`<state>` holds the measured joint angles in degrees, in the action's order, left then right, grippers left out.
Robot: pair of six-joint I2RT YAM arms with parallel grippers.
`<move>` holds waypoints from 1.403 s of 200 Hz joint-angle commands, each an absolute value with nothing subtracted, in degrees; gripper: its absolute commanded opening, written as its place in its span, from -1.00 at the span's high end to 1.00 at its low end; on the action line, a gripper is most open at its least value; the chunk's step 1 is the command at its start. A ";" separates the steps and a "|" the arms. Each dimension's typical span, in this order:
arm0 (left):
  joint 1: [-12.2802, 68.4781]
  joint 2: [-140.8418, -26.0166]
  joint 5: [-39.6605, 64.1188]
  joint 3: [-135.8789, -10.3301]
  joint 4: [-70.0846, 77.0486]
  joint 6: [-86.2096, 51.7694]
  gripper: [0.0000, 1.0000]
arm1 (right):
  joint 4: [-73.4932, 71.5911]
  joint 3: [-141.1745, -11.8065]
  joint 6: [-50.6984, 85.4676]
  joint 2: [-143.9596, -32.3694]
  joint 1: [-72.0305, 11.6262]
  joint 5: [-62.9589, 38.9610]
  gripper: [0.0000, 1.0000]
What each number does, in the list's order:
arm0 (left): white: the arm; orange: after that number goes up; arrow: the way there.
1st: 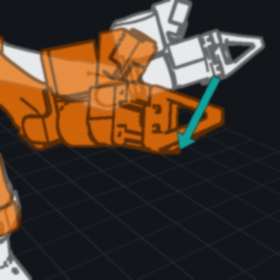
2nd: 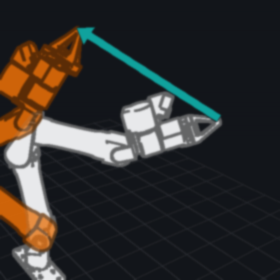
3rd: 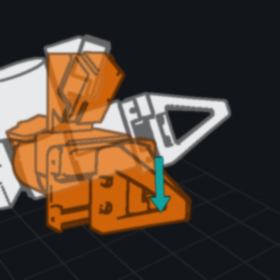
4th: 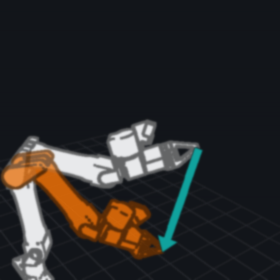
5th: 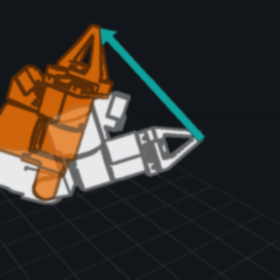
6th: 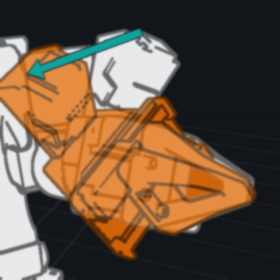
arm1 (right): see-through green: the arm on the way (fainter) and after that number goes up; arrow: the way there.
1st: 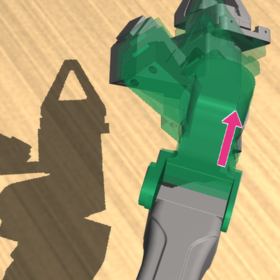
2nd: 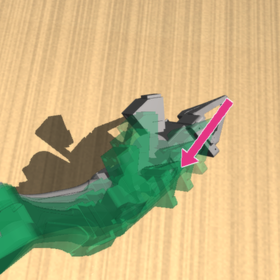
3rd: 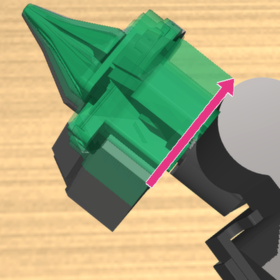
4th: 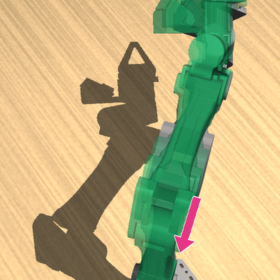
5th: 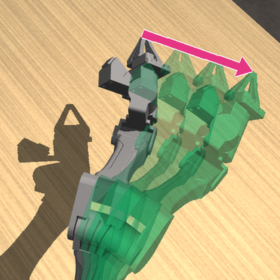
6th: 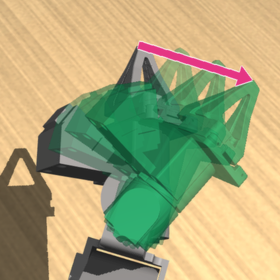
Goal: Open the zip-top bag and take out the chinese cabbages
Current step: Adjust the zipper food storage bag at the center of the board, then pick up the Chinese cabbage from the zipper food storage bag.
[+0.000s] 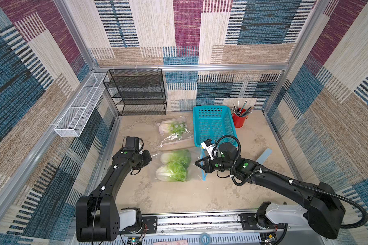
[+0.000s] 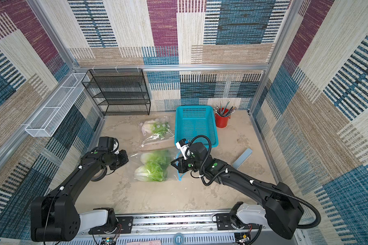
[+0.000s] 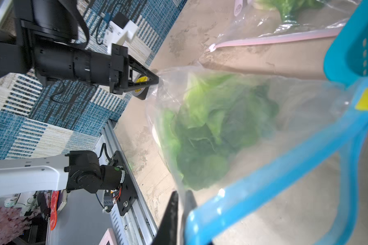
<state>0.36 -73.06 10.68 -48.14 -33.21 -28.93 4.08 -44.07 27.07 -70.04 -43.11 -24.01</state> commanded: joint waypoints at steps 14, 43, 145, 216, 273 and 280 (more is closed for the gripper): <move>0.26 -73.11 9.74 -47.89 -31.02 -29.38 1.00 | 4.88 -43.91 25.07 -66.93 -43.12 -22.87 0.04; 0.28 -72.78 9.68 -47.86 -31.19 -29.36 1.00 | 5.36 -42.36 25.59 -63.79 -43.11 -19.49 -0.24; 0.18 -72.94 9.57 -48.07 -31.25 -29.36 1.00 | 5.97 -35.98 27.06 -56.94 -37.28 -17.49 -0.14; 0.18 -73.13 9.96 -47.79 -31.12 -29.92 1.00 | -4.34 -29.80 30.65 -61.92 -32.92 -27.37 0.13; 0.19 -72.77 11.55 -46.99 -30.46 -31.09 1.00 | -14.34 -30.67 33.95 -71.80 -32.91 -35.87 0.14; 0.18 -72.76 11.67 -46.88 -30.41 -31.20 1.00 | -15.63 -30.67 34.37 -72.78 -32.98 -36.71 0.14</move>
